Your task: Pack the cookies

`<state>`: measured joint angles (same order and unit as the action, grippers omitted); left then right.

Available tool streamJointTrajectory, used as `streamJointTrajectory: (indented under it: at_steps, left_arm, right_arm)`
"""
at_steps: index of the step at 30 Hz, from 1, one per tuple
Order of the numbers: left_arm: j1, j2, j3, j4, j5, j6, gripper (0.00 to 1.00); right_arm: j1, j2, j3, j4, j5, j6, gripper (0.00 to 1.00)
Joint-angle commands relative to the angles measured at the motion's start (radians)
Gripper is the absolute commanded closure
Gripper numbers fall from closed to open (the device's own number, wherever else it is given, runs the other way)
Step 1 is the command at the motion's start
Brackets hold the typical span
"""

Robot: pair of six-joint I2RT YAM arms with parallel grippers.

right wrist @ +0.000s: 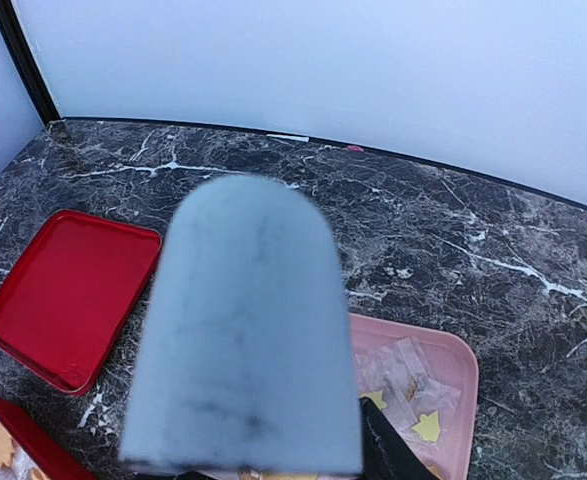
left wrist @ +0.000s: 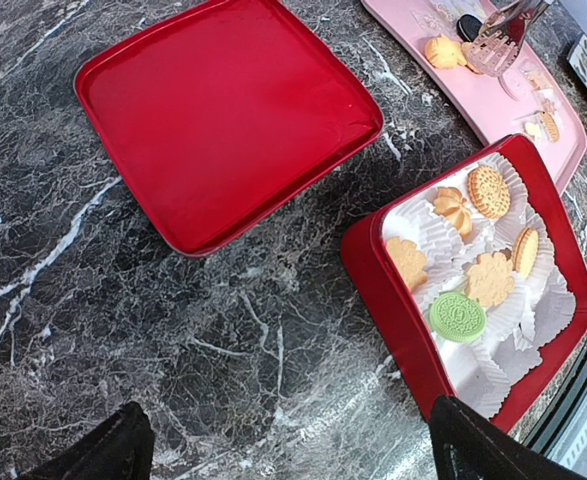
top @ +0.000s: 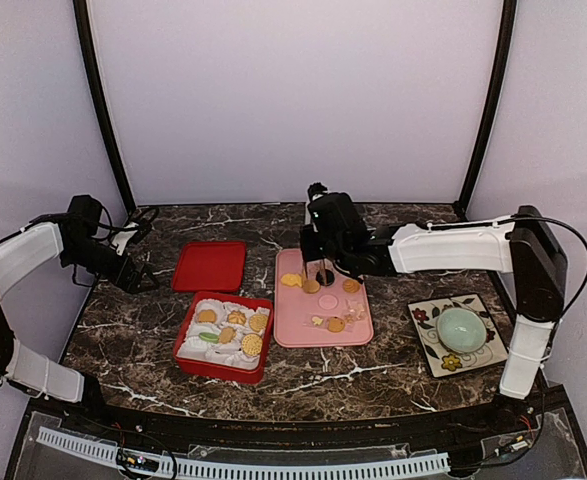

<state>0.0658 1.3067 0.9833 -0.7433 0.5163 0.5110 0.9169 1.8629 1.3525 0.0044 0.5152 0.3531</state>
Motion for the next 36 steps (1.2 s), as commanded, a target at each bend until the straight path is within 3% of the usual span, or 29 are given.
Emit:
streamJointTrajectory:
  at_steps: [1, 14, 36]
  left_arm:
    - [0.006, -0.015, 0.02, -0.028, 0.015, -0.006, 0.01]
    - [0.006, -0.006, 0.019, -0.021, 0.022, -0.012, 0.01]
    - [0.006, -0.016, 0.026, -0.027, 0.018, -0.006, 0.01]
  right_arm:
    - [-0.005, 0.033, 0.022, 0.015, -0.041, 0.028, 0.59]
    - [0.09, -0.048, -0.04, 0.039, 0.018, 0.041, 0.6]
    - [0.074, 0.028, -0.029, 0.02, 0.002, 0.029, 0.59]
